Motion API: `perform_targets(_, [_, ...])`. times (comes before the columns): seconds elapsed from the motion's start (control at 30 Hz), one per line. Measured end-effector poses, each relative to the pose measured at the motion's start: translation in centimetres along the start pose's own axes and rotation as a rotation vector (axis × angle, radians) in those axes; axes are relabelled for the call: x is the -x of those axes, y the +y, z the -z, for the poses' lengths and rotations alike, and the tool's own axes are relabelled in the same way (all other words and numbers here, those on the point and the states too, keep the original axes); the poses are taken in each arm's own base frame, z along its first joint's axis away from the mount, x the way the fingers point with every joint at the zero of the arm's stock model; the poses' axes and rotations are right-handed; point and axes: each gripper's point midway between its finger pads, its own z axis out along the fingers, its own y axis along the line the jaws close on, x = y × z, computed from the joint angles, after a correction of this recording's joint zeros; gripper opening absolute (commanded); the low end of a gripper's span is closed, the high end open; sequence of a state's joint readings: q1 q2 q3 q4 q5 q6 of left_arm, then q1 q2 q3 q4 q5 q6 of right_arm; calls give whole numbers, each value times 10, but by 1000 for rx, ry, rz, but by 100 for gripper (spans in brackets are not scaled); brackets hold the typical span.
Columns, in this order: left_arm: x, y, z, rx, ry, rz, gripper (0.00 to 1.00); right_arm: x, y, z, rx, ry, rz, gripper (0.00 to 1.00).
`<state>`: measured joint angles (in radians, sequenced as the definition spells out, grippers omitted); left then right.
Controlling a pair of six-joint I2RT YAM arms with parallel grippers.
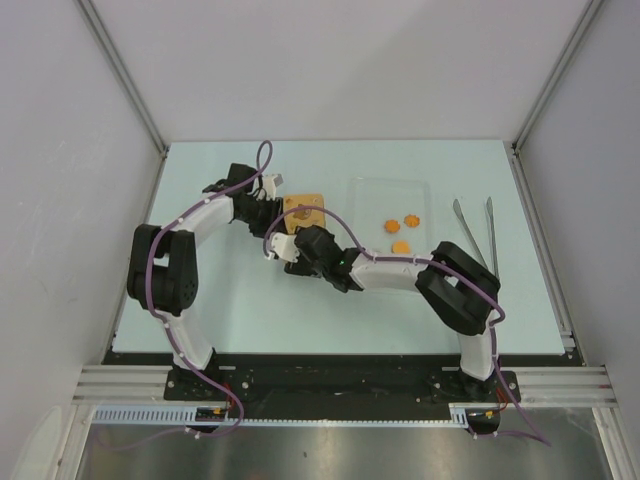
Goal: Pack the cookies
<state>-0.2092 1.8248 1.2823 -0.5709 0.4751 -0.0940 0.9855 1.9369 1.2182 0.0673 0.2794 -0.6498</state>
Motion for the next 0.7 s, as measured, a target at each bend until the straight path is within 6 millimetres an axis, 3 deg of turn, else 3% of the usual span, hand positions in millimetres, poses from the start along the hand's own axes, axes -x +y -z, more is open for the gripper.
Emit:
perform_targets(0.23, [-3,1,1,1,3,3,40,2,7,-7,-24,1,47,63])
perform_targets(0.57, [-5,1,2,-2,2,-3,40,9,8,-5,-54,-7,59,45])
perform_targets(0.7, [-7,1,2,-2,6,-2,40,7,10,-6,-51,-1,58,44])
